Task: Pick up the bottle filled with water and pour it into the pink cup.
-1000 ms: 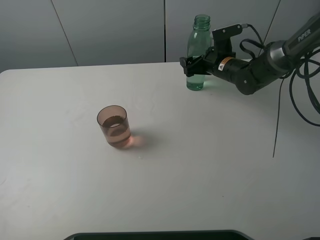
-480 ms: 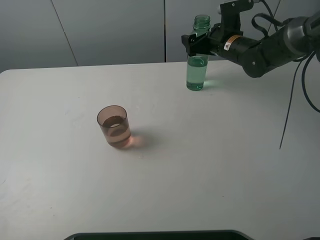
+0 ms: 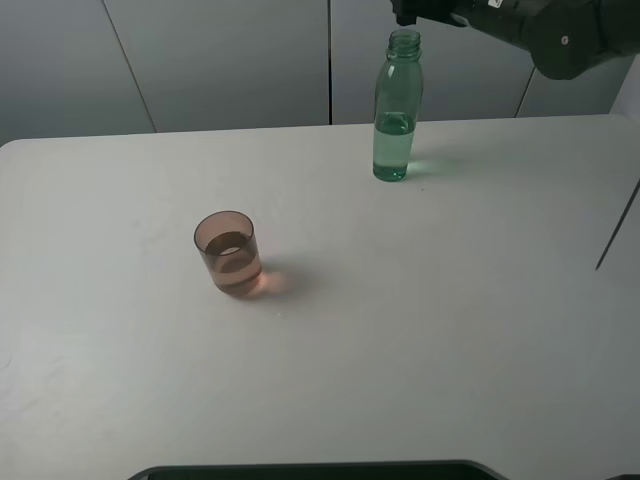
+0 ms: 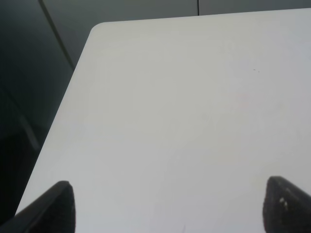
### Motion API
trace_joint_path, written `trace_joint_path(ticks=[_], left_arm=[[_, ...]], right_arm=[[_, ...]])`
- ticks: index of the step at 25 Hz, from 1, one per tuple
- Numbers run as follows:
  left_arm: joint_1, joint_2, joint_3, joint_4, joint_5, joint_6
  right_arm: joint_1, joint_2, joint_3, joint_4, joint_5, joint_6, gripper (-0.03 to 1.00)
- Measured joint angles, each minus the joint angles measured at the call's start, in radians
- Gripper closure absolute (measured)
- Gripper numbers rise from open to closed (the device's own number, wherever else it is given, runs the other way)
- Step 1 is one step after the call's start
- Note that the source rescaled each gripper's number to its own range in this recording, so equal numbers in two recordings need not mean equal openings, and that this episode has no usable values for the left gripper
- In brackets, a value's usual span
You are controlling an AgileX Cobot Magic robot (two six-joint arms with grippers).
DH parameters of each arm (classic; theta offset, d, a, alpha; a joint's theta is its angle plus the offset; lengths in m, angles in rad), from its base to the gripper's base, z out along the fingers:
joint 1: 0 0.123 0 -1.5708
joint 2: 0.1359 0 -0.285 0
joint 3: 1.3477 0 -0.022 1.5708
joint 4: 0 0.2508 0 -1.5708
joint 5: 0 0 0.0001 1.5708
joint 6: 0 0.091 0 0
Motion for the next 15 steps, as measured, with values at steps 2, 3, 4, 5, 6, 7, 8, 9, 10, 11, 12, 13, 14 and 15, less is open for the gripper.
trace_joint_path(ticks=[2,3,4,5,6,7,8,9,10,11,12,13,14,15], left_arm=[[0.0,0.0,0.0,0.0,0.0,0.0],[0.0,0.0,0.0,0.0,0.0,0.0],[0.0,0.0,0.0,0.0,0.0,0.0],[0.0,0.0,0.0,0.0,0.0,0.0],[0.0,0.0,0.0,0.0,0.0,0.0],[0.0,0.0,0.0,0.0,0.0,0.0],[0.0,0.0,0.0,0.0,0.0,0.0],[0.0,0.0,0.0,0.0,0.0,0.0],[0.0,0.0,0.0,0.0,0.0,0.0],[0.0,0.0,0.0,0.0,0.0,0.0],[0.0,0.0,0.0,0.0,0.0,0.0],[0.0,0.0,0.0,0.0,0.0,0.0],[0.0,0.0,0.0,0.0,0.0,0.0],[0.0,0.0,0.0,0.0,0.0,0.0]], right_arm=[[-0.021,-0.047,-0.027,0.026,0.146,0.011,-0.03],[-0.035,-0.065,-0.047,0.044,0.233,0.015,-0.03],[-0.053,-0.082,-0.076,0.057,0.356,0.02,-0.03],[-0.074,-0.099,-0.116,0.074,0.489,0.023,-0.03],[-0.092,-0.109,-0.147,0.083,0.607,0.022,-0.03],[-0.118,-0.118,-0.187,0.099,0.773,0.022,-0.03],[-0.136,-0.126,-0.225,0.11,0.898,0.013,-0.03],[-0.159,-0.133,-0.278,0.137,1.039,-0.005,-0.03],[-0.182,-0.135,-0.316,0.164,1.151,-0.022,-0.03],[-0.203,-0.138,-0.356,0.203,1.29,-0.048,-0.03],[-0.217,-0.14,-0.383,0.239,1.379,-0.079,-0.03],[-0.231,-0.145,-0.406,0.292,1.478,-0.125,-0.03],[-0.24,-0.147,-0.416,0.326,1.55,-0.153,-0.03],[-0.246,-0.152,-0.424,0.35,1.623,-0.174,-0.03]])
